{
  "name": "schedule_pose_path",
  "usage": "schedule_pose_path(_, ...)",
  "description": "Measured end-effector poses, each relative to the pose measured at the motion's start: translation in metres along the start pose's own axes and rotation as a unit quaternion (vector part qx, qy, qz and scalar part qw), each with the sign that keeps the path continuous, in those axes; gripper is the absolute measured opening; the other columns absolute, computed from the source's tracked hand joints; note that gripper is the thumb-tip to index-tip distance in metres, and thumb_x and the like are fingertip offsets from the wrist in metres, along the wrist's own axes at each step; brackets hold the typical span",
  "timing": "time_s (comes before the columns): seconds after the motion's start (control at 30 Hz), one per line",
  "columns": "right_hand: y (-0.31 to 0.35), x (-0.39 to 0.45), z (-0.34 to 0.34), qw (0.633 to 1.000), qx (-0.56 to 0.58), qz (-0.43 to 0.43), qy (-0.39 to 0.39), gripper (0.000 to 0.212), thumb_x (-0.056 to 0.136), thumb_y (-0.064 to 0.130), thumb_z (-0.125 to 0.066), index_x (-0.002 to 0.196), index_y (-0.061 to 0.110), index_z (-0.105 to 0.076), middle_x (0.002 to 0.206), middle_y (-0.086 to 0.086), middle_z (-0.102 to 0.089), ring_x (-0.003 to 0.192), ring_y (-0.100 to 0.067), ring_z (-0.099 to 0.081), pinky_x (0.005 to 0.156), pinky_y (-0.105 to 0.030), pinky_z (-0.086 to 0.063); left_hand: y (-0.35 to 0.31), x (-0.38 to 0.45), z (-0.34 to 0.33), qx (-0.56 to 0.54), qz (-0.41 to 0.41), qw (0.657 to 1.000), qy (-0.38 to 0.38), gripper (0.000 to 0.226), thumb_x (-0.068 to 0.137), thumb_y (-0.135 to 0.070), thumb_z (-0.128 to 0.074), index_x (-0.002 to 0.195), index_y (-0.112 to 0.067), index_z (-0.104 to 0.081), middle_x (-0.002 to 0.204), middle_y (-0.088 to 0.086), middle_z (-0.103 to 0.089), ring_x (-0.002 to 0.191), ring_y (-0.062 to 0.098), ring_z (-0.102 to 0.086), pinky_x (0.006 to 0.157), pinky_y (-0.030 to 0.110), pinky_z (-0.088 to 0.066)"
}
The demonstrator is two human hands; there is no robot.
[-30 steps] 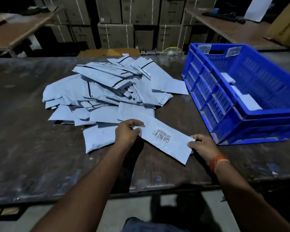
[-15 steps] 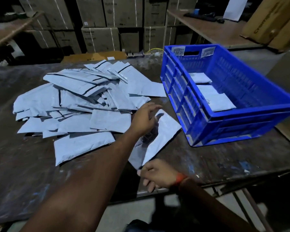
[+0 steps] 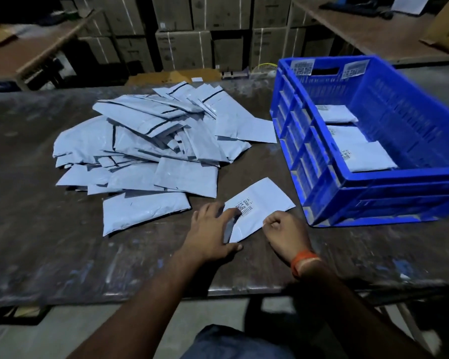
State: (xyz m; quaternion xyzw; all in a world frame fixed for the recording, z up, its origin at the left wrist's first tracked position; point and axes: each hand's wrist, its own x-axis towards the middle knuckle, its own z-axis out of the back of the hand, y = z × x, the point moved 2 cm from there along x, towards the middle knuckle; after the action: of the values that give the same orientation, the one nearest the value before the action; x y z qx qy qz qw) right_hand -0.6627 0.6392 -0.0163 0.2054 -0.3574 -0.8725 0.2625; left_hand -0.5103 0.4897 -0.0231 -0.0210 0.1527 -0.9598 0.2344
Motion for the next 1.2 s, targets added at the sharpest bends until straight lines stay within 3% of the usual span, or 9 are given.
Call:
schedule_pose_path(0.17,-0.001,-0.001,0.0,0.999,0.006,0.035,-0.035,0.009,0.08,0.015,-0.063,0.076,0.022,-0.067,0.07,0.01,-0.068,0.071,-0.006,-0.064,0.062,-0.022,-0.047,0.027,0.0,0.008,-0.001,-0.077,0.997,0.015,0.054,0.082,-0.044,-0.049,0.135,-0.039,-0.054,0.146,0.001,-0.046,0.143,0.032,-0.029,0.116,0.052,-0.029)
schedule_pose_path(0.3,-0.002,-0.005,-0.006,0.995,0.008,0.08,-0.054,0.01,0.079,0.01,-0.061,0.081,0.018,-0.068,0.068,0.008,-0.066,0.063,-0.008,-0.062,0.064,-0.026,-0.051,0.039,0.0,0.01,-0.024,-0.117,0.993,0.021,0.058,0.081,-0.042,-0.043,0.138,-0.034,-0.055,0.147,0.005,-0.046,0.142,0.032,-0.035,0.119,0.049,-0.027)
schedule_pose_path(0.37,-0.001,-0.005,-0.01,0.988,-0.018,0.127,-0.083,0.016,0.078,0.015,-0.056,0.088,0.016,-0.069,0.083,0.001,-0.068,0.074,-0.017,-0.065,0.072,-0.031,-0.054,0.035,-0.001,0.008,-0.04,-0.106,0.993,0.018,0.062,0.087,-0.046,-0.048,0.147,-0.03,-0.045,0.156,0.005,-0.037,0.148,0.028,-0.025,0.122,0.047,-0.022)
schedule_pose_path(0.53,0.013,0.001,-0.032,0.958,-0.135,0.229,-0.106,0.051,0.087,0.035,-0.039,0.127,0.013,-0.061,0.133,-0.007,-0.057,0.124,-0.029,-0.052,0.105,-0.043,-0.043,0.003,0.004,0.0,-0.013,-0.028,0.996,-0.085,0.058,0.104,-0.042,-0.028,0.156,-0.018,-0.031,0.164,0.008,-0.023,0.153,0.032,-0.012,0.122,0.046,-0.021)
schedule_pose_path(0.6,0.021,0.003,-0.041,0.951,-0.193,0.228,-0.082,0.059,0.094,0.042,-0.031,0.144,0.017,-0.048,0.154,-0.005,-0.04,0.144,-0.024,-0.032,0.113,-0.043,-0.035,-0.007,0.01,-0.007,-0.02,-0.001,0.996,-0.09,0.059,0.104,-0.041,-0.024,0.157,-0.016,-0.029,0.166,0.009,-0.02,0.154,0.032,-0.009,0.122,0.045,-0.02)
schedule_pose_path(0.7,0.02,0.005,-0.054,0.931,-0.285,0.221,-0.052,0.064,0.098,0.045,-0.014,0.154,0.02,-0.033,0.165,-0.004,-0.02,0.153,-0.021,-0.012,0.118,-0.041,-0.024,-0.009,0.014,-0.021,-0.014,0.035,0.996,-0.076,0.059,0.103,-0.04,-0.021,0.157,-0.018,-0.027,0.167,0.007,-0.018,0.154,0.03,-0.009,0.122,0.048,-0.018)
schedule_pose_path(0.93,-0.003,0.008,-0.054,0.92,-0.349,0.178,-0.027,0.065,0.098,0.052,-0.013,0.158,0.029,-0.019,0.166,-0.002,-0.014,0.154,-0.023,-0.006,0.119,-0.045,-0.016,0.016,0.007,-0.026,0.052,0.075,0.994,-0.065,0.057,0.104,-0.044,-0.02,0.159,-0.032,-0.018,0.168,0.004,-0.015,0.154,0.029,-0.009,0.122,0.051,-0.019)
schedule_pose_path(1.13,-0.015,0.009,-0.04,0.922,-0.362,0.132,-0.035,0.066,0.096,0.056,-0.011,0.158,0.034,-0.018,0.166,-0.001,-0.016,0.153,-0.024,-0.011,0.119,-0.05,-0.018,0.038,-0.001,-0.021,0.046,0.098,0.993,-0.047,0.057,0.104,-0.046,-0.018,0.16,-0.038,-0.01,0.169,0.002,-0.005,0.155,0.029,-0.006,0.12,0.054,-0.021)
schedule_pose_path(1.2,-0.018,0.009,-0.035,0.92,-0.369,0.124,-0.039,0.066,0.096,0.056,-0.012,0.157,0.035,-0.019,0.166,0.0,-0.016,0.153,-0.025,-0.011,0.119,-0.049,-0.019,0.043,-0.004,-0.019,0.05,0.1,0.993,-0.044,0.057,0.103,-0.047,-0.017,0.159,-0.039,-0.01,0.17,0.002,-0.003,0.153,0.03,-0.013,0.119,0.054,-0.023)
